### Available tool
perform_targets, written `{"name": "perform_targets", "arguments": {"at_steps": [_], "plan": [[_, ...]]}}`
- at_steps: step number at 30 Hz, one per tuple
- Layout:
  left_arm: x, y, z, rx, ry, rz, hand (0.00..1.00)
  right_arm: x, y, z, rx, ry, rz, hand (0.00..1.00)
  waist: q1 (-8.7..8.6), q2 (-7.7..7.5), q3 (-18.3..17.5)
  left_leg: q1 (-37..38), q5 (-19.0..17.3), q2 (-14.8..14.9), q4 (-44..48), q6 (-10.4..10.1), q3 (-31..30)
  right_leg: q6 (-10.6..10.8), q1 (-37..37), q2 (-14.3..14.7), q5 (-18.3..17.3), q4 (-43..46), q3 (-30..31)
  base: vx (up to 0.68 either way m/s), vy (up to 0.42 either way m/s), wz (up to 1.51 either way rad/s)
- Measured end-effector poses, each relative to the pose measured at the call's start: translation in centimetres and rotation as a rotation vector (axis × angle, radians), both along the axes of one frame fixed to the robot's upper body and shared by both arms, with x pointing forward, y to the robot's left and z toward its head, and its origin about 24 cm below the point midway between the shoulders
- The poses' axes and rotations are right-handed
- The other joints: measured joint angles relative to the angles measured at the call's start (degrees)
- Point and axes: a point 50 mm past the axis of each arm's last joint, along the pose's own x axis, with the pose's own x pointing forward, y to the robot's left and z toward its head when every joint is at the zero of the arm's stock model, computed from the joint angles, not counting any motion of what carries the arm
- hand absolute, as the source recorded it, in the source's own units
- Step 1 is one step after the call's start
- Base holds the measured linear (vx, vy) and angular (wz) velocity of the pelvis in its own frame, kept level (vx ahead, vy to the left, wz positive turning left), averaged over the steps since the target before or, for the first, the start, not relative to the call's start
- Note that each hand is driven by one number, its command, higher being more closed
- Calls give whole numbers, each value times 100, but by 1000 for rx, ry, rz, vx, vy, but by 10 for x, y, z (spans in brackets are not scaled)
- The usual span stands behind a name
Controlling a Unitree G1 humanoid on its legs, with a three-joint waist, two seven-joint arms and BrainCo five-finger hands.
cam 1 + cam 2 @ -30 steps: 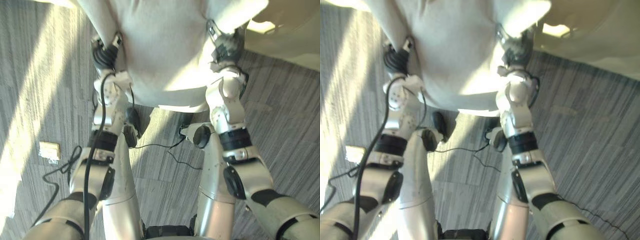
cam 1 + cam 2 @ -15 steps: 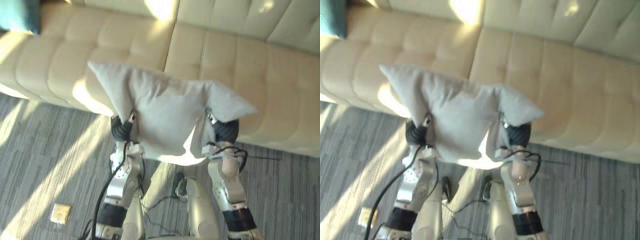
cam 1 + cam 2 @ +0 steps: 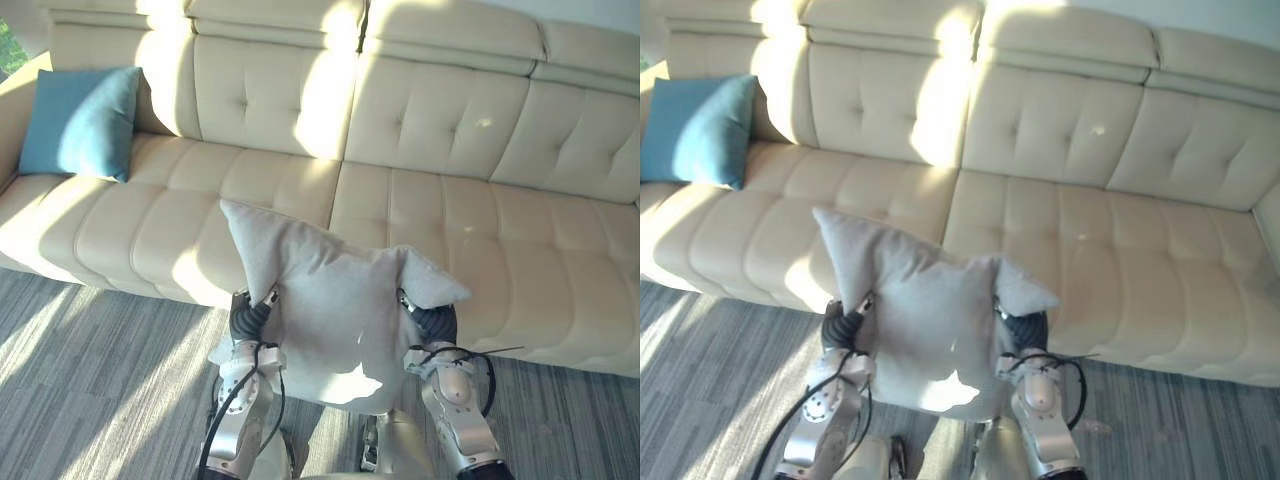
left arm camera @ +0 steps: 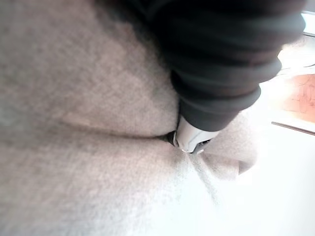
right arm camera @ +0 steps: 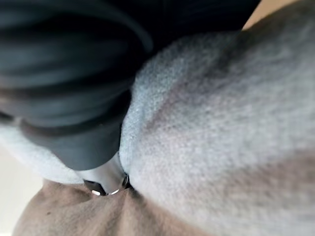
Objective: Pick up cushions and gather them together orderly.
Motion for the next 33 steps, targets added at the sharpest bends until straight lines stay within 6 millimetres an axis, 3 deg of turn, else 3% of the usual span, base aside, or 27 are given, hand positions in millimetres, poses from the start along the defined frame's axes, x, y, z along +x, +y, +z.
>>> {"name": "perform_targets", "arguments": {"at_steps": [1, 3, 4, 5, 6, 8, 10, 11, 12, 13, 14, 15, 16, 17, 19, 21, 22, 23, 25, 26, 29, 33], "plan": [[0, 1, 0, 5, 0, -1, 100, 0, 0, 0, -1, 0, 5, 100, 1, 11, -10, 98, 1, -2, -146, -2, 0, 29, -38, 96, 32, -515, -16, 271, -75, -9], [0, 1, 0, 8, 0, -4, 100, 0, -1, -1, -4, 6, 7, 100, -17, -32, -56, 323, 22, 2, -440, -49, -3, 145, -62, 326, 455, -1872, -55, 305, -119, -1], [0, 0, 0, 12, 1, -11, 100, 0, -3, -1, -5, 10, 3, 100, -55, -83, -130, 449, 0, -27, -569, -218, -13, 148, -28, 465, 979, -2793, -10, 300, -139, 26], [0, -2, -2, 12, 8, -19, 100, 0, -5, -1, -13, 13, 0, 100, -162, -54, -156, 527, -79, -33, -566, -339, -140, -56, 65, 510, 1649, -2996, 118, 400, -175, 26], [-1, -9, -7, 1, 32, -37, 100, 0, -11, -2, -37, 21, -3, 100, -186, 235, -250, 601, -88, 161, -657, -429, -319, -225, 82, 728, 1535, -2877, 76, 347, -119, 14], [-2, -14, -9, -4, 43, -55, 100, 0, -16, 0, -56, 19, -9, 100, -221, 399, -344, 624, 59, 296, -507, -682, -595, -385, 11, 811, 1109, -2435, -31, 511, -161, 6], [-1, -22, -10, -17, 45, -86, 100, -7, -24, -1, -54, 26, -42, 100, -317, 483, -373, 181, 198, 448, 727, -925, -817, -447, 326, 897, 796, -2396, -282, 459, -173, 38], [-1, -26, -10, -29, 45, -98, 100, -13, -27, 3, -54, 19, -55, 100, -309, 497, -364, -280, 663, 635, 1962, -1152, -839, -524, 653, 968, 650, -2455, -415, 438, -132, 27], [-2, -28, -10, -39, 47, -100, 100, -18, -27, 9, -52, -4, -57, 100, -256, 495, -362, -654, 1179, 807, 2912, -1185, -809, -586, 922, 1019, 557, -2522, -444, 399, -84, 11], [-3, -30, -11, -47, 49, -103, 100, -23, -27, 19, -45, -42, -61, 100, -163, 502, -367, -1037, 1171, 1007, 3817, -1081, -655, -624, 1259, 1087, 487, -2631, -452, 421, -72, -5], [-3, -30, -11, -48, 49, -106, 100, -24, -26, 23, -41, -59, -63, 100, -140, 494, -373, -1165, 1124, 1063, 4014, -1011, -580, -627, 1375, 1088, 475, -2692, -462, 351, -48, -12], [-2, -31, -8, -51, 37, -112, 100, -25, -25, 34, -33, -109, -64, 100, -97, 465, -391, -1418, 959, 1165, 4096, -737, -319, -622, 1603, 1043, 464, -2873, -457, 305, -13, -15], [-2, -32, -4, -59, 18, -117, 100, -24, -24, 43, -29, -153, -70, 100, -35, 459, -393, -1538, 835, 1243, 3681, -529, -54, -614, 1743, 970, 461, -2997, -449, 194, 6, -17], [-1, -33, -3, -63, 13, -118, 100, -24, -24, 45, -29, -163, -71, 100, -14, 460, -393, -1557, 792, 1243, 3494, -473, -8, -611, 1770, 945, 461, -3019, -428, 217, 89, -25], [-1, -36, 1, -78, 0, -119, 100, -23, -25, 45, -26, -166, -91, 100, 77, 469, -409, -1414, 671, 1093, 1911, -389, -94, -495, 1925, 804, 424, -3063, -294, 202, 183, -21], [-1, -38, 1, -84, -1, -119, 100, -24, -27, 43, -30, -157, -98, 100, 101, 555, -474, -1176, 867, 877, 760, -478, -496, -315, 1930, 804, 340, -3045, -191, 146, 244, -26], [-2, -40, 1, -86, 3, -121, 100, -23, -30, 40, -35, -142, -110, 100, 138, 756, -591, -987, 1339, 794, 13, -590, -870, -126, 1874, 928, 277, -2996, -33, 170, 326, -43], [-2, -39, 0, -73, 6, -126, 100, -21, -30, 34, -25, -118, -121, 100, 137, 765, -623, -818, 1115, 803, -170, -865, -932, -17, 1882, 945, 242, -2967, 75, 184, 357, -51], [-6, -30, -6, -28, 28, -130, 100, -21, -22, 16, 26, -33, -138, 100, 174, 290, -751, -536, 1208, 445, -563, -713, -566, 169, 1768, 593, 230, -2940, 612, 133, 249, -44], [-6, -29, -6, -21, 30, -131, 100, -20, -21, 15, 31, -29, -138, 100, 176, 224, -789, -490, 1228, 370, -650, -681, -482, 227, 1723, 517, 258, -2975, 710, 75, 152, -32], [-6, -28, -6, -14, 30, -132, 100, -17, -20, 18, 35, -42, -132, 100, 171, 153, -838, -409, 1251, 205, -796, -605, -276, 415, 1737, 381, 380, -3220, 992, 43, 132, -30], [-6, -26, -7, 5, 31, -141, 100, -3, -20, 19, 2, -53, -107, 100, 135, 155, -845, -214, 1379, 167, -1148, -539, -107, 432, 1851, 403, 650, -3686, 1158, 9, 45, -22]]}}
